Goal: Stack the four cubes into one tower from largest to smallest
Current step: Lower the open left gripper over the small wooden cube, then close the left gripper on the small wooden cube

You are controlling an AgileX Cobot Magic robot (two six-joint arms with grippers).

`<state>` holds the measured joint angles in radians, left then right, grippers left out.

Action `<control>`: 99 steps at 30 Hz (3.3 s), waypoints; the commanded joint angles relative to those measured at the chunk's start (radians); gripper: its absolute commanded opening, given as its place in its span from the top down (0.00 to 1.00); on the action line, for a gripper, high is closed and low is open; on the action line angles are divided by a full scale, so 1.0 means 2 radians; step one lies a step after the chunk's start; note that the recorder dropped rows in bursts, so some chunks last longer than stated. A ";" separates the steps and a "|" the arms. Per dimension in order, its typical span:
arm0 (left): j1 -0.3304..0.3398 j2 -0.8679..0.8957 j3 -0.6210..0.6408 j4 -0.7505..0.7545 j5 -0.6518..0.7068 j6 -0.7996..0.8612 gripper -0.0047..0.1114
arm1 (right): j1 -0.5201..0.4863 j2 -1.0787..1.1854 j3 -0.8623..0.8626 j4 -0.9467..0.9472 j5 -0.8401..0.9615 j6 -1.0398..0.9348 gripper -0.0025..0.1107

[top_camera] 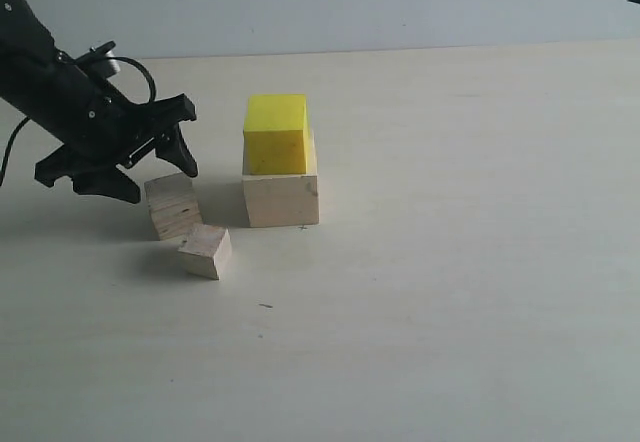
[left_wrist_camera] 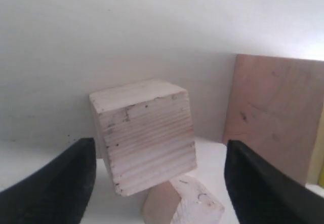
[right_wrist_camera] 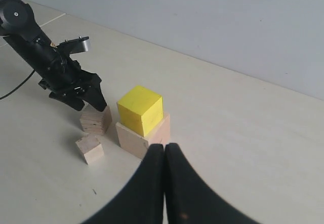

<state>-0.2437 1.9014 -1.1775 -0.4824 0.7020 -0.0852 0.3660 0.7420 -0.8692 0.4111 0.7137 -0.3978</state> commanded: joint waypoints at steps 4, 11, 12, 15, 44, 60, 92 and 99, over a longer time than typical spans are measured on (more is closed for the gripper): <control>-0.003 0.005 -0.004 -0.006 -0.010 -0.020 0.37 | -0.002 -0.004 0.003 -0.004 -0.004 -0.010 0.98; -0.003 0.012 -0.012 0.004 -0.010 -0.041 0.37 | -0.002 -0.004 0.003 -0.015 -0.004 -0.011 0.98; -0.003 0.013 -0.016 0.004 -0.009 -0.041 0.37 | -0.002 -0.004 0.003 -0.015 -0.004 -0.011 0.98; -0.003 0.029 -0.027 0.004 0.008 -0.041 0.37 | -0.002 -0.004 0.003 -0.015 -0.004 -0.011 0.98; -0.008 0.044 -0.033 0.157 0.053 -0.034 0.95 | -0.002 -0.004 0.003 -0.015 -0.004 -0.010 0.98; -0.007 0.044 -0.033 0.320 0.127 0.030 0.94 | -0.002 -0.004 0.003 -0.014 -0.005 -0.010 0.98; -0.007 0.044 -0.033 0.367 0.144 0.032 0.30 | -0.002 -0.004 0.003 -0.015 -0.003 -0.026 0.98; -0.007 0.044 -0.033 0.377 0.119 0.043 0.45 | -0.002 -0.004 0.003 -0.015 -0.003 -0.027 0.98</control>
<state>-0.2583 1.9892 -1.2478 0.2643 0.9519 0.0000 0.3660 0.7420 -0.8692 0.3858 0.7137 -0.4430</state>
